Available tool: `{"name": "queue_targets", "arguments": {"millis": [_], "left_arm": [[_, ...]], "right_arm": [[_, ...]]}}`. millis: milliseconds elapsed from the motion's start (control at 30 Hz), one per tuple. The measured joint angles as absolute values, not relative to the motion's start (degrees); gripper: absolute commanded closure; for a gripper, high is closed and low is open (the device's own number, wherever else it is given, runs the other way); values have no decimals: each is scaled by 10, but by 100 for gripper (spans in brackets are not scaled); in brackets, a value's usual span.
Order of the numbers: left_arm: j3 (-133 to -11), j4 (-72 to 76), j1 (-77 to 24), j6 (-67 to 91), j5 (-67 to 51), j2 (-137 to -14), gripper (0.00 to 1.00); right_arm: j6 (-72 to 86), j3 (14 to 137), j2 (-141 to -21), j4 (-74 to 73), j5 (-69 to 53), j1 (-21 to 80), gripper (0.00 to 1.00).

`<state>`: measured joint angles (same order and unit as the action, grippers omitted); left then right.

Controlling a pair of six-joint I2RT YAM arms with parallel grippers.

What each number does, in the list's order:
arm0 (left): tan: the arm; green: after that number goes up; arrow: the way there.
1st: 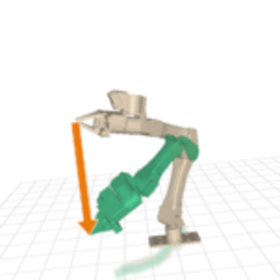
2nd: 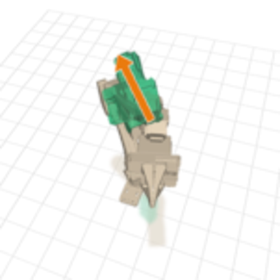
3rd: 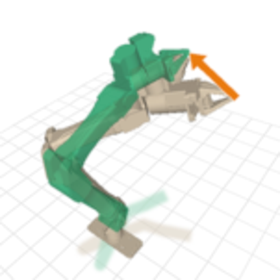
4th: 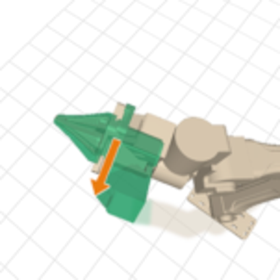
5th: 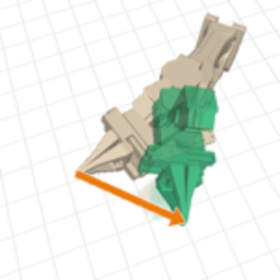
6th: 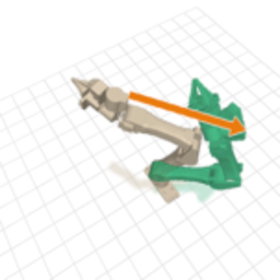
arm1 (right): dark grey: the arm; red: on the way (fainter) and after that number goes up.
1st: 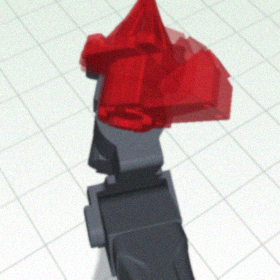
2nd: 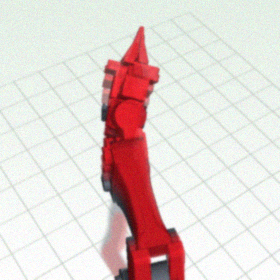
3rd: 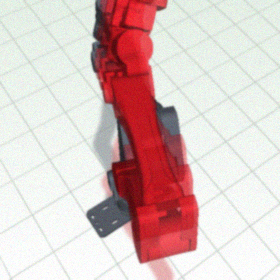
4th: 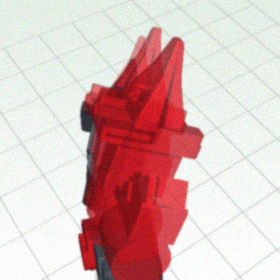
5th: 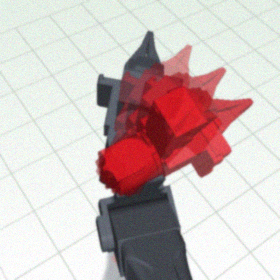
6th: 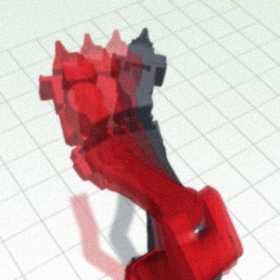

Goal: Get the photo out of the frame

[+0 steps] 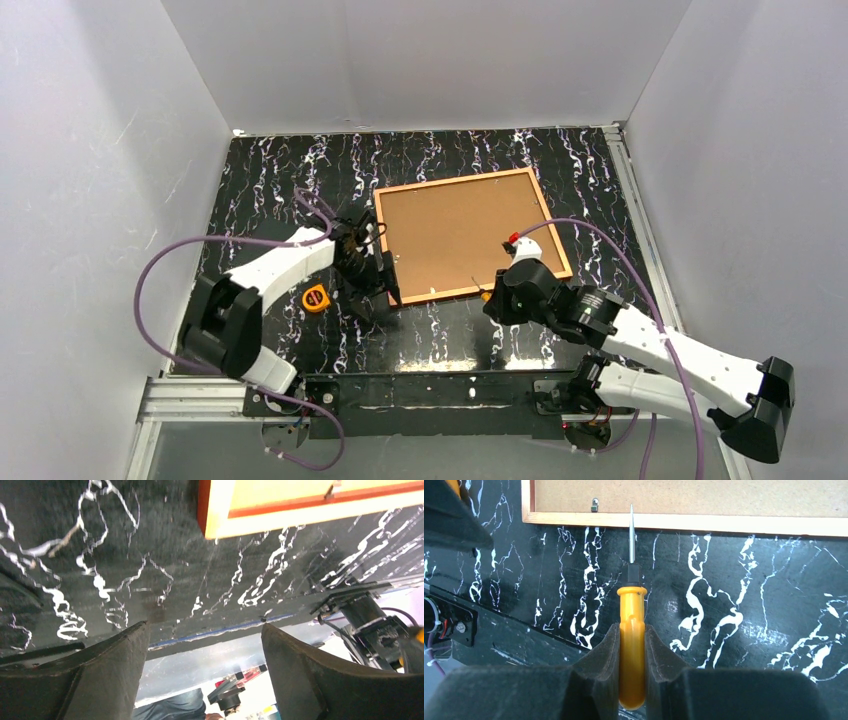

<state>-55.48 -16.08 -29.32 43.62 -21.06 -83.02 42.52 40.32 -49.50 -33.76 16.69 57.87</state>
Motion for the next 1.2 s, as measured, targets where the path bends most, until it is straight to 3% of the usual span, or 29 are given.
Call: {"name": "queue_targets", "arguments": {"millis": [233, 533, 600, 633, 867, 1200], "left_arm": [[-619, -153, -294, 402, -197, -957, 30], [-670, -143, -299, 388, -171, -1027, 41], [-679, -138, -304, 384, -162, -1042, 46], [-682, -137, -306, 382, -158, -1047, 56], [-690, -132, -311, 368, -144, -1060, 75], [-730, -177, -319, 298, -125, -1087, 82]], "right_arm": [[433, 388, -432, -376, 179, 578, 99], [437, 375, -390, -411, 185, 578, 99], [437, 375, -391, -411, 185, 578, 99], [437, 375, -391, -411, 185, 578, 99], [437, 368, -394, -410, 185, 578, 99], [437, 358, -430, -401, 176, 578, 99]]}}
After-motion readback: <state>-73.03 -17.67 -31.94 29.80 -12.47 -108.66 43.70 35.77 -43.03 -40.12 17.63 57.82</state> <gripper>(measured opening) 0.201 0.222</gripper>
